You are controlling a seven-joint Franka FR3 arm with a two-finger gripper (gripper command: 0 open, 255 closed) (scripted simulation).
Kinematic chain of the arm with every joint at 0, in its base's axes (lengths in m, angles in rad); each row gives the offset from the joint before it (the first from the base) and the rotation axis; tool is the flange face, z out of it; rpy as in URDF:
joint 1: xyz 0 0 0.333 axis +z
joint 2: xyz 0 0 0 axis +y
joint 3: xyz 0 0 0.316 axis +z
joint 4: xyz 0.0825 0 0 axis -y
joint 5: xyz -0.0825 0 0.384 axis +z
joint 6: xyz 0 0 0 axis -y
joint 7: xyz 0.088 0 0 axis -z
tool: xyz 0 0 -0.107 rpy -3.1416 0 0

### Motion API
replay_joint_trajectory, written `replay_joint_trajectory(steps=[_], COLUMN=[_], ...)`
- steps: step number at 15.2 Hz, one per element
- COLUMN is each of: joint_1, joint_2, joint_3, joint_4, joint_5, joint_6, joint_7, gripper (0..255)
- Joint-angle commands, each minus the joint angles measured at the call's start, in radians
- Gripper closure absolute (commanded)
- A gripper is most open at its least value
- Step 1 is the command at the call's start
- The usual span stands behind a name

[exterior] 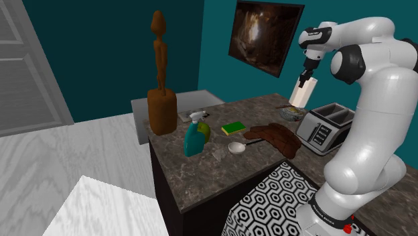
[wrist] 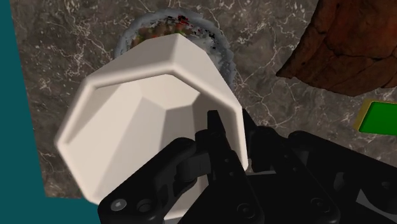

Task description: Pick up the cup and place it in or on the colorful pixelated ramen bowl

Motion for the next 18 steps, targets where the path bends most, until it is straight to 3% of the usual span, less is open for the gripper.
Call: replay_joint_trajectory(steps=[1,11,12,18], joint_1=[0.002,0.005,0.005,0.003], joint_2=[0.000,0.002,0.002,0.000], joint_3=[0.001,0.002,0.002,0.001], joint_4=[-0.027,-0.062,-0.062,-0.031], joint_5=[0.001,0.003,0.003,0.001], joint_6=[0.029,0.065,0.065,0.032], joint_7=[-0.001,-0.003,-0.003,-0.001], gripper=[255,255,0,0])
